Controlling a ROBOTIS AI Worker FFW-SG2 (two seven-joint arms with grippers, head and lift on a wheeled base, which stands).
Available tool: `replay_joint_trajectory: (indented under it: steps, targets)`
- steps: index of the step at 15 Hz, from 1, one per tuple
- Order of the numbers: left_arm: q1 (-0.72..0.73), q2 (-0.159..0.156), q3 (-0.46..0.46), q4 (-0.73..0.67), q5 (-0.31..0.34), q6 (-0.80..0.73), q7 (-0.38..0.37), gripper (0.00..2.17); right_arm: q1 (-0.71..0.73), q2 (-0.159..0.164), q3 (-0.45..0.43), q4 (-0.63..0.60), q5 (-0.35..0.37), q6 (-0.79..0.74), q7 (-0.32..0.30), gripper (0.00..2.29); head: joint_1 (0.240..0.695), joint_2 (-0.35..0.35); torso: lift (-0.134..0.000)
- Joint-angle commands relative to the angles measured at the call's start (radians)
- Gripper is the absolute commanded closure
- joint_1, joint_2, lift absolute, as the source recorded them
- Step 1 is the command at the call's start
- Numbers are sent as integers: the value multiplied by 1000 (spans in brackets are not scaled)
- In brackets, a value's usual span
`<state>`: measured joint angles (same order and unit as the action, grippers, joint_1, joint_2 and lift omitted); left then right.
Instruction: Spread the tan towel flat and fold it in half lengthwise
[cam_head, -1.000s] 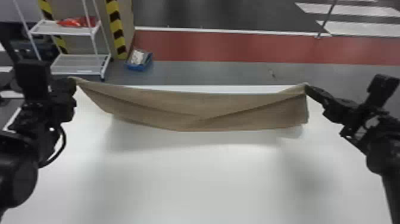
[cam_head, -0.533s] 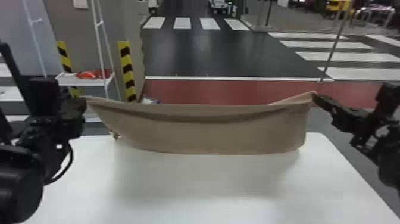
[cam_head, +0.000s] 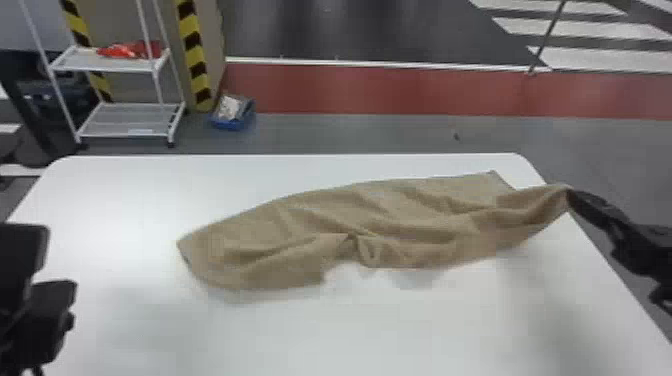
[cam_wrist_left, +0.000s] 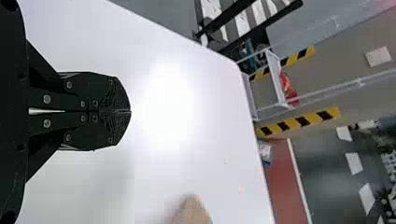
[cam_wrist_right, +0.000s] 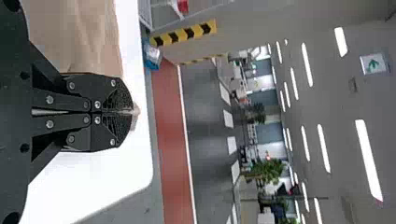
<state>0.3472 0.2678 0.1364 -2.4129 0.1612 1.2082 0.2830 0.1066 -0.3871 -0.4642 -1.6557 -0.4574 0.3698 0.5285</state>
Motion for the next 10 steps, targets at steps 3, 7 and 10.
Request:
replay_joint_trajectory:
  steps: [3, 7, 10]
  targets:
    - [70, -51, 9, -172, 29, 193, 4, 1416, 139, 31, -57, -105, -27, 22, 41, 1328, 695, -131, -128]
    - [47, -61, 0, -152, 81, 159, 2, 1416, 142, 47, -40, -122, -20, 38, 42, 1328, 695, -146, -128]
    - [47, -58, -12, -106, 172, 61, -19, 1413, 139, 53, -33, -111, 8, 34, 42, 1328, 695, -153, -128]
